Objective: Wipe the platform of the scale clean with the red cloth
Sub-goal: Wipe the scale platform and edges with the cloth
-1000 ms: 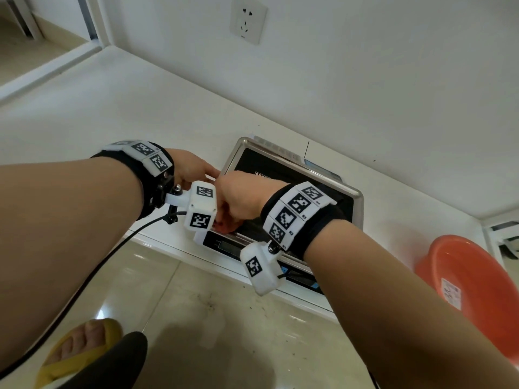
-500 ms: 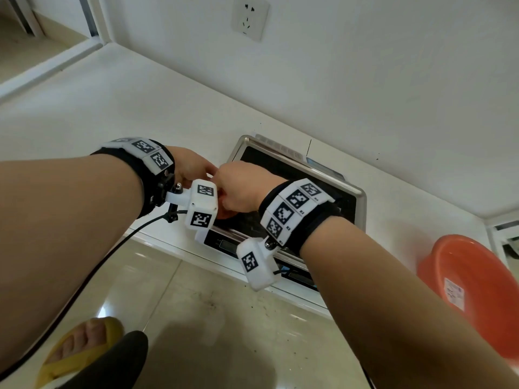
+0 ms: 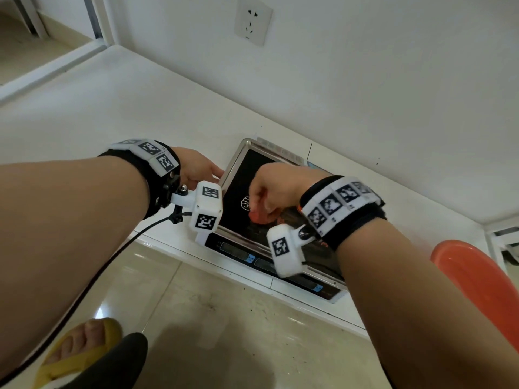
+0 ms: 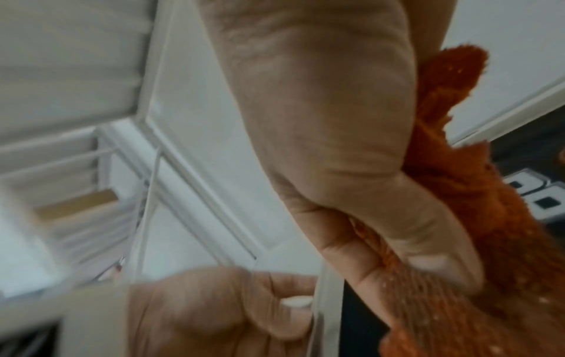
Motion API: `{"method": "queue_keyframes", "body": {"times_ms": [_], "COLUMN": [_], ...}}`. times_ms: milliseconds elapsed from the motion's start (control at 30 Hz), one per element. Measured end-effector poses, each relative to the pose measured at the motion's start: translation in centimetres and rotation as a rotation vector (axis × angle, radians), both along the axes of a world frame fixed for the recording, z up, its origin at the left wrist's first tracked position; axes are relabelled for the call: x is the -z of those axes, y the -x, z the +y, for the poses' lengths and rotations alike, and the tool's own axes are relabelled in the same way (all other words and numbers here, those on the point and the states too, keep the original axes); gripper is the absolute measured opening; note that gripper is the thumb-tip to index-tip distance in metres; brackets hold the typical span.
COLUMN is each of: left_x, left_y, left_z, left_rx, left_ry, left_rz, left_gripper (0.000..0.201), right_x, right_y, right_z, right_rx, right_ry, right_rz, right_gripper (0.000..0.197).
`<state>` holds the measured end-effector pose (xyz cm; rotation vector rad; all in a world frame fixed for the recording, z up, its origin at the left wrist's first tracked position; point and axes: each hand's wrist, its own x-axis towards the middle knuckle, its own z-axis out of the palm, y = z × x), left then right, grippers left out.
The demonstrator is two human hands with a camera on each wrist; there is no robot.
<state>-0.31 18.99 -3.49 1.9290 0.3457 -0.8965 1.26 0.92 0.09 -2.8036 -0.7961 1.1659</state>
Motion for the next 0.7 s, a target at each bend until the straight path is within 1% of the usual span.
{"method": "queue_keyframes", "body": {"times_ms": [67, 100, 133, 200, 300, 400, 600, 700], "left_x": [0.1, 0.1, 0.0, -0.4, -1.0, -1.2, -1.6, -1.7], "left_y": [-0.7, -1.0, -1.2, -1.4, -1.1, -0.9, -0.9, -1.0], "left_z": [-0.2, -0.4, -0.6, -1.1, -2.2, -2.9, -3.2, -3.1], "left_rx": [-0.114, -0.184, -0.25, -0.325, -0.321, -0.286, -0.271, -0.263], "left_ry": [0.113, 0.149, 0.172, 0.216, 0.267, 0.256, 0.242, 0.237], "left_rz": [-0.013, -0.048, -0.092, -0.137, -0.089, -0.059, -0.039, -0.023], "left_gripper": [0.047, 0.047, 0.045, 0.036, 0.03, 0.035, 0.037, 0.036], "right_x": [-0.6, -0.7, -0.7, -0.5, 0.6, 1.6, 2.9, 2.9], "right_y": [-1.1, -1.8, -2.1, -2.6, -3.0, -3.1, -2.4, -1.9], "right_z": [-1.1, -1.6, -1.9, -1.8, -1.7, -1.7, -1.9, -1.8], "right_rx": [0.142, 0.197, 0.244, 0.319, 0.335, 0.295, 0.371, 0.34], "right_ry": [-0.092, -0.133, -0.173, -0.232, -0.24, -0.187, -0.208, -0.189], "right_rz": [-0.033, -0.066, -0.096, -0.09, -0.131, -0.21, -0.39, -0.428], "right_gripper": [0.028, 0.03, 0.031, 0.032, 0.033, 0.031, 0.019, 0.017]}}
